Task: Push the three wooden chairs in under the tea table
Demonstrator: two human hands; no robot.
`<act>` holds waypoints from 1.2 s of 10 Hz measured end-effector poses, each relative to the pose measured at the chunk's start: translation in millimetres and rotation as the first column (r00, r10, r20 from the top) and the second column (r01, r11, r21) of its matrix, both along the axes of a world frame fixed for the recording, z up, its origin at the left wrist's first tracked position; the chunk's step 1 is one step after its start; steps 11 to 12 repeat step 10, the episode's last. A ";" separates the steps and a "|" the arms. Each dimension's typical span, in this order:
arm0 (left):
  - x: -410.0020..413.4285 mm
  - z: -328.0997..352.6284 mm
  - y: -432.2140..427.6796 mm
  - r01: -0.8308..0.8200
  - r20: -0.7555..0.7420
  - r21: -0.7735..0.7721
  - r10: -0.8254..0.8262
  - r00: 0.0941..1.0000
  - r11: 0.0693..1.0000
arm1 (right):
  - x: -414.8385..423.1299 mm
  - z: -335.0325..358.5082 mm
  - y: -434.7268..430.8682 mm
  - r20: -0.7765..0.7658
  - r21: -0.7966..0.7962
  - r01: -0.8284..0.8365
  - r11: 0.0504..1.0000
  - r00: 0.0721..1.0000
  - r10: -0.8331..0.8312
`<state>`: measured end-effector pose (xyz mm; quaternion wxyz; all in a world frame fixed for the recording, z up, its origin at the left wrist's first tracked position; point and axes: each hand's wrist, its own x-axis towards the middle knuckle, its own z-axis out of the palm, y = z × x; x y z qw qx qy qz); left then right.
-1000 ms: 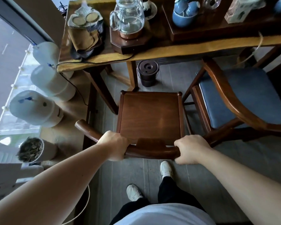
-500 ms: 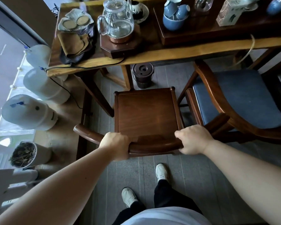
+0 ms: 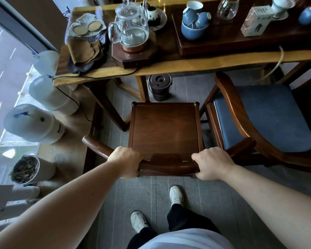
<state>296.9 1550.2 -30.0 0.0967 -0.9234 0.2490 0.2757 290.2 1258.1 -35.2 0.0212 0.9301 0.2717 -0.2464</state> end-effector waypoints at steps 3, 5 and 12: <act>-1.5 -2.0 -39.8 -0.061 0.023 -0.005 0.062 0.998 0.998 | 19.7 10.8 -28.5 -0.052 -0.098 0.023 0.995 0.998 -0.028; -4.9 -3.4 -38.4 -0.063 0.037 -0.021 0.063 0.997 0.998 | 6.6 10.4 -28.7 -0.034 -0.081 0.072 0.994 0.997 -0.075; -10.0 24.1 -26.7 0.037 0.237 -0.190 0.010 0.971 0.981 | 18.2 42.1 -25.1 -0.056 0.008 -0.001 1.000 0.998 0.001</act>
